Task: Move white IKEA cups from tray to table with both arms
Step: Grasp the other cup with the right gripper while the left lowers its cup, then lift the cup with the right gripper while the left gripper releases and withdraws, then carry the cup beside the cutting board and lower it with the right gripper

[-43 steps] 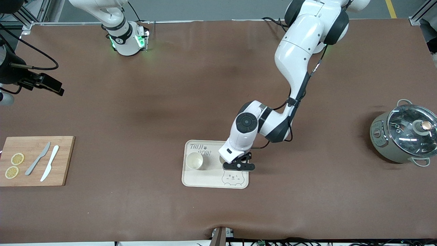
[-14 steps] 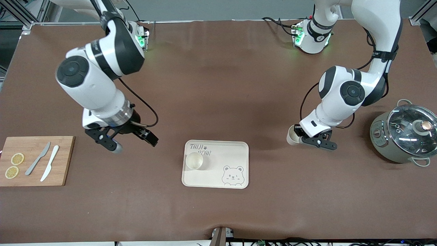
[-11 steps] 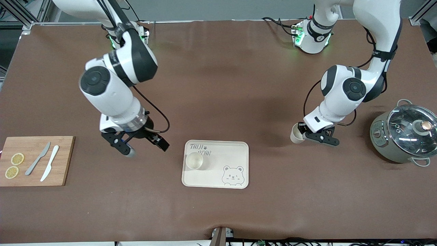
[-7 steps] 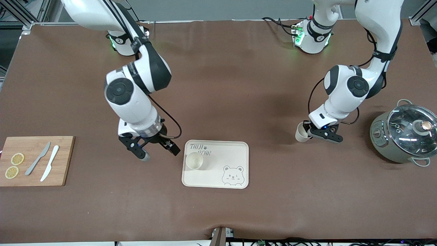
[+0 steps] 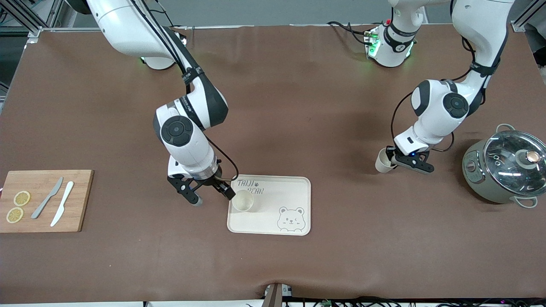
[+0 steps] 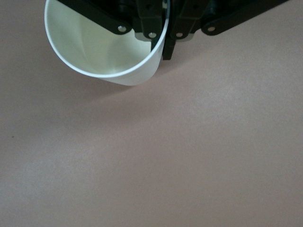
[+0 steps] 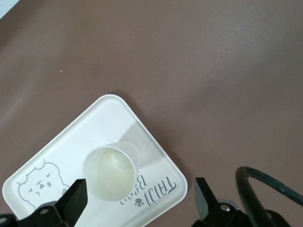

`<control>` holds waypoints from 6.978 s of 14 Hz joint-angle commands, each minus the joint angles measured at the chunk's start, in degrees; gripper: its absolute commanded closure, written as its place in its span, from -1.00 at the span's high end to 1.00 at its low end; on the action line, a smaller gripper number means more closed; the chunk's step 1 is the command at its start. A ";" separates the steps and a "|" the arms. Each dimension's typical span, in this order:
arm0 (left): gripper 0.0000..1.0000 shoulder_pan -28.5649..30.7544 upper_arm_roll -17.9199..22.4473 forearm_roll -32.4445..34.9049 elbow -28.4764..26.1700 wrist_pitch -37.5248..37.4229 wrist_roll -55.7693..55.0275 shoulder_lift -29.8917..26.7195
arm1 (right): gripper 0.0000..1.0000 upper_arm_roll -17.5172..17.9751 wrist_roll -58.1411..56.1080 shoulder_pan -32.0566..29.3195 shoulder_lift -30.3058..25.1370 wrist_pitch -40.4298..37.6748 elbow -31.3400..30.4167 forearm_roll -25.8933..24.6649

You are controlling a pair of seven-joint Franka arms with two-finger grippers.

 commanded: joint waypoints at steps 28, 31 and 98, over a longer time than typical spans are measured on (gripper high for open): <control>-1.00 13.52 -10.24 -1.36 -2.53 0.57 6.42 4.46 | 1.00 -0.92 7.38 4.01 11.53 10.37 1.30 -2.54; -1.00 13.52 -10.24 -1.18 -2.18 0.84 6.42 5.08 | 1.00 -0.92 7.38 4.01 11.71 10.37 1.30 -2.62; 1.00 -2.25 1.04 1.45 38.96 -43.11 -18.36 -3.27 | -1.00 -0.40 -64.69 -29.21 -13.53 23.63 -35.08 3.35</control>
